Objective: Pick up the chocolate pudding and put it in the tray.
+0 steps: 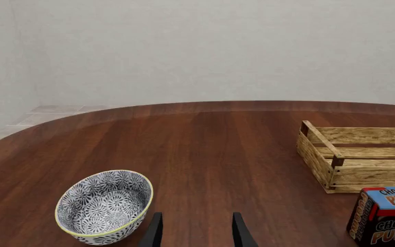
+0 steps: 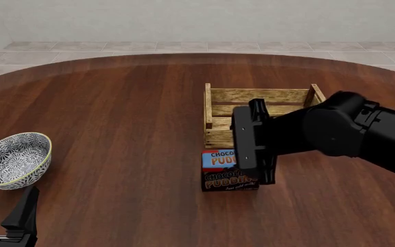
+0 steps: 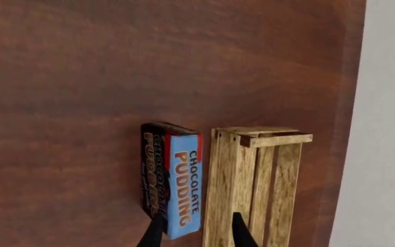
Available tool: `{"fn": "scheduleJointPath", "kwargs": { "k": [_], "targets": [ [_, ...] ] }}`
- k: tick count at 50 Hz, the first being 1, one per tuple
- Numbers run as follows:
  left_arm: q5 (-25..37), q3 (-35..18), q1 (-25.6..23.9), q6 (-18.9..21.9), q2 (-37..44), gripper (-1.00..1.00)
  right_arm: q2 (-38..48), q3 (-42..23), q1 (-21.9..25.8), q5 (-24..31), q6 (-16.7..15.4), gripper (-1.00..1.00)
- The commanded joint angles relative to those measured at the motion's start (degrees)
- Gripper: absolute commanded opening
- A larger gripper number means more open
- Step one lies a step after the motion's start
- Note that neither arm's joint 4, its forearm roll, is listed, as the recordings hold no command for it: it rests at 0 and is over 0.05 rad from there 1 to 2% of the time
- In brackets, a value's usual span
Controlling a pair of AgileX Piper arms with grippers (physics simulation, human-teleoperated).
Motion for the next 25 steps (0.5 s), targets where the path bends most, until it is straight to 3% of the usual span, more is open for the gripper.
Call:
{"fn": "scheduleJointPath", "kwargs": {
  "k": [1,25],
  "targets": [
    [0.0,0.0,0.0,0.0,0.0,1.0,0.6,0.1,0.8,-0.3,1.2,1.0],
    [0.0,0.0,0.0,0.0,0.0,1.0,2.2,1.2,1.4,-3.1,3.0,1.0]
  ]
}}
